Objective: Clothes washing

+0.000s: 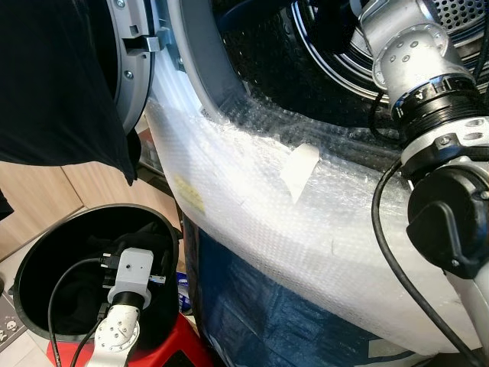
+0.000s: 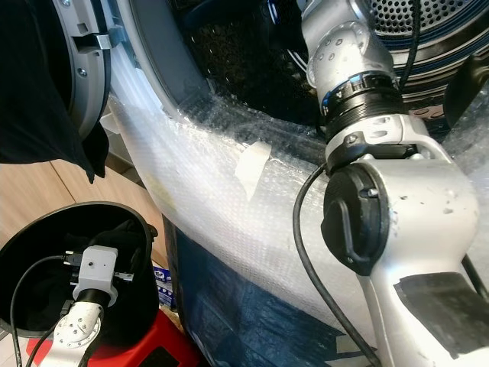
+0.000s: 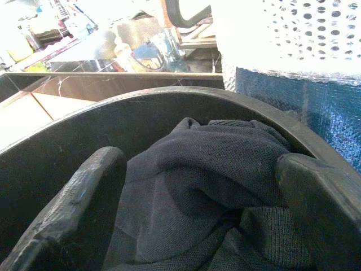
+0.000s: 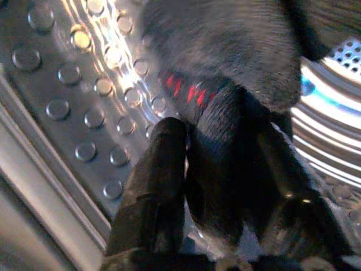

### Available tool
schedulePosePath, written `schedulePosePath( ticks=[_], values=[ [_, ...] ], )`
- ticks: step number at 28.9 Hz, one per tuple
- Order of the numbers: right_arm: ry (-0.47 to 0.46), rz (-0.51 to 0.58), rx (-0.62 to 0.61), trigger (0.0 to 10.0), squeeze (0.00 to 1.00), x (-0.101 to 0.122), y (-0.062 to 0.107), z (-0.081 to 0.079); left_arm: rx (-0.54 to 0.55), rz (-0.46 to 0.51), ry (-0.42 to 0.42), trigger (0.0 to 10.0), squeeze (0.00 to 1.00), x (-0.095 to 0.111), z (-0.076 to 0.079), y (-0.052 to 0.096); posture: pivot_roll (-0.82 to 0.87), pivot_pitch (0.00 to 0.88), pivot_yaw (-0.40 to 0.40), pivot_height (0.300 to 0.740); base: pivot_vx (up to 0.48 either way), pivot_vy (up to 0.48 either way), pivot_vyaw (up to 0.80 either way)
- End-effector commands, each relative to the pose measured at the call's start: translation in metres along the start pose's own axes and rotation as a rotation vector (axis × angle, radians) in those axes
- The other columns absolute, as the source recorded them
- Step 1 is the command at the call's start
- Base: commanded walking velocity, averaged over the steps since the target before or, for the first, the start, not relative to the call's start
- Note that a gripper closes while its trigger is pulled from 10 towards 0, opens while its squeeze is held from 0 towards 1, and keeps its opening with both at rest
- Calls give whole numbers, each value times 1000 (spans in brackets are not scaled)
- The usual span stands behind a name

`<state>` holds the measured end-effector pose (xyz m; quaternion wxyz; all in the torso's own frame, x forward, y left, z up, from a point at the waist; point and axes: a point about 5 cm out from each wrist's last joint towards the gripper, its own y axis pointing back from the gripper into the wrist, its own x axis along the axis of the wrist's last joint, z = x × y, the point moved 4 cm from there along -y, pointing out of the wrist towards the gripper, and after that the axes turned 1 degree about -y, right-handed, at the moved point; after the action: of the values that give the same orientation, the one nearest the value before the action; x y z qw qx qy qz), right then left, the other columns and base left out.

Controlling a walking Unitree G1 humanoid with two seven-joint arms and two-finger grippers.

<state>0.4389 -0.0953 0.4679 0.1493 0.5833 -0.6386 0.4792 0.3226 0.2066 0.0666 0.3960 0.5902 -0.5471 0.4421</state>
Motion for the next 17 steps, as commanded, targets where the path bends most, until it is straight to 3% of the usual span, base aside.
schedulePosePath(
  ticks=[1, 10, 17],
  values=[
    [3, 2, 28, 10000, 1000, 4, -1, -8, -73, -94, -11, 10000, 0, -22, 16, 10, 5, 78, -44, 740, 0, 0, 0],
    [83, -26, 58, 10000, 1000, -4, 0, -10, -77, -95, -10, 10000, 0, -23, 17, 11, 4, 73, -43, 740, 0, 0, 0],
    [82, -17, 54, 10000, 1000, -4, 0, -8, -83, -91, -9, 10000, 0, -21, 18, 9, 7, 64, -41, 740, 0, 0, 0]
  ],
)
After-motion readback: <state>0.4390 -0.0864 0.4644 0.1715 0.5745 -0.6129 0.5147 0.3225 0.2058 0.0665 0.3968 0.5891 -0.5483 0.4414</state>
